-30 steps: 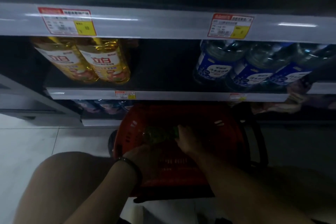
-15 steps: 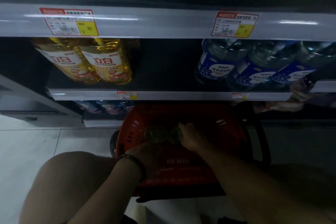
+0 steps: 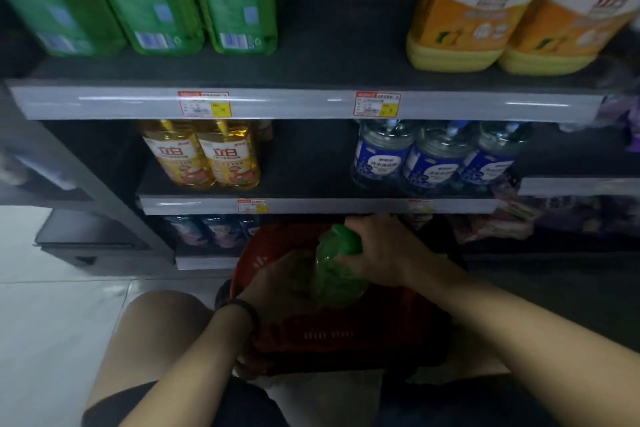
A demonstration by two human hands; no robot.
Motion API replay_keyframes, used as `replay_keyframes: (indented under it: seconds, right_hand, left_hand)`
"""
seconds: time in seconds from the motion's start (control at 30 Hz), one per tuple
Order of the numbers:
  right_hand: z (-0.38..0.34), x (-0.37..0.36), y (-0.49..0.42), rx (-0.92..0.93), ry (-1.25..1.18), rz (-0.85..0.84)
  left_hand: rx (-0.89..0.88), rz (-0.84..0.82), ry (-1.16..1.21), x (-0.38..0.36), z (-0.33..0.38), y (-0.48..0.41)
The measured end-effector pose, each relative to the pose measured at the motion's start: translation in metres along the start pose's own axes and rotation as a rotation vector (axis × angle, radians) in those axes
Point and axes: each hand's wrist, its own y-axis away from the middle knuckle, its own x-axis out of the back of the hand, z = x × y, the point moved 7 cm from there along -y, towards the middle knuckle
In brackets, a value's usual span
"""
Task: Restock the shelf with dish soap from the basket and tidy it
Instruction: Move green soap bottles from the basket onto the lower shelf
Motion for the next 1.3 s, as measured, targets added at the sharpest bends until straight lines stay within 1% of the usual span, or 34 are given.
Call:
replay_keyframes:
  seconds: [0.03,0.07,0.1,0.13,0.17,0.2,0.3,0.47,0.57,0.7,0.73,0.77,0.8,0.87,0.93,1.07,1.13,1.2,1.27,1.3]
  right_hand:
    - [-0.014,0.015,0.007,0.027,-0.007,0.045]
    - [-0.026,0.029,0.013,0.057,-0.015,0.096]
    - [-0.038,0.044,0.019,0.077,-0.029,0.140]
    - [-0.048,0.057,0.024,0.092,-0.045,0.169]
    - [-0.058,0.068,0.030,0.102,-0.062,0.180]
    - [-0.067,0.079,0.034,0.124,-0.073,0.193]
    - [-0.091,0.110,0.044,0.168,-0.069,0.251]
    - [-0.130,0.165,0.045,0.183,-0.023,0.276]
    - [-0.141,0.198,0.043,0.170,-0.137,0.309]
    - [-0.131,0.222,0.046,0.181,-0.306,0.497]
    - [-0.126,0.221,0.046,0.184,-0.361,0.517]
    - [-0.120,0.218,0.043,0.168,-0.401,0.503]
    - [-0.115,0.211,0.040,0.140,-0.423,0.451]
    - [-0.110,0.192,0.030,0.096,-0.430,0.284]
    - [-0.109,0.178,0.018,0.096,-0.471,0.196]
    - [-0.111,0.190,-0.006,0.104,-0.785,0.224]
    - [-0.111,0.202,-0.017,0.107,-0.891,0.231]
    - [-0.108,0.214,-0.028,0.087,-0.931,0.266]
    - [-0.101,0.223,-0.040,0.068,-0.948,0.324]
    - [-0.097,0.228,-0.047,0.066,-0.942,0.352]
  left_hand:
    - [-0.042,0.065,0.046,0.009,0.016,0.008]
    - [-0.116,0.071,0.107,0.015,0.032,0.019]
    - [-0.129,0.041,0.178,0.016,0.037,0.024]
    - [-0.170,0.052,0.220,0.023,0.046,0.031]
    - [-0.224,0.055,0.212,0.028,0.049,0.037]
    - [-0.253,0.105,0.242,0.038,0.058,0.044]
    - [-0.249,0.133,0.437,0.060,0.082,0.054]
    - [-0.324,0.184,0.487,0.108,0.120,0.069]
    - [-0.350,0.233,0.568,0.133,0.144,0.080]
    - [-0.356,0.341,0.670,0.168,0.174,0.088]
    - [-0.351,0.357,0.698,0.178,0.182,0.089]
    - [-0.343,0.361,0.735,0.187,0.189,0.090]
    - [-0.327,0.364,0.761,0.196,0.194,0.089]
    - [-0.292,0.344,0.824,0.211,0.204,0.084]
    - [-0.281,0.323,0.842,0.222,0.214,0.077]
    - [-0.239,0.311,0.787,0.243,0.232,0.052]
    - [-0.212,0.328,0.755,0.255,0.234,0.037]
    - [-0.211,0.379,0.811,0.265,0.229,0.022]
    - [-0.245,0.384,0.874,0.269,0.221,0.008]
    - [-0.265,0.379,0.849,0.269,0.215,0.000]
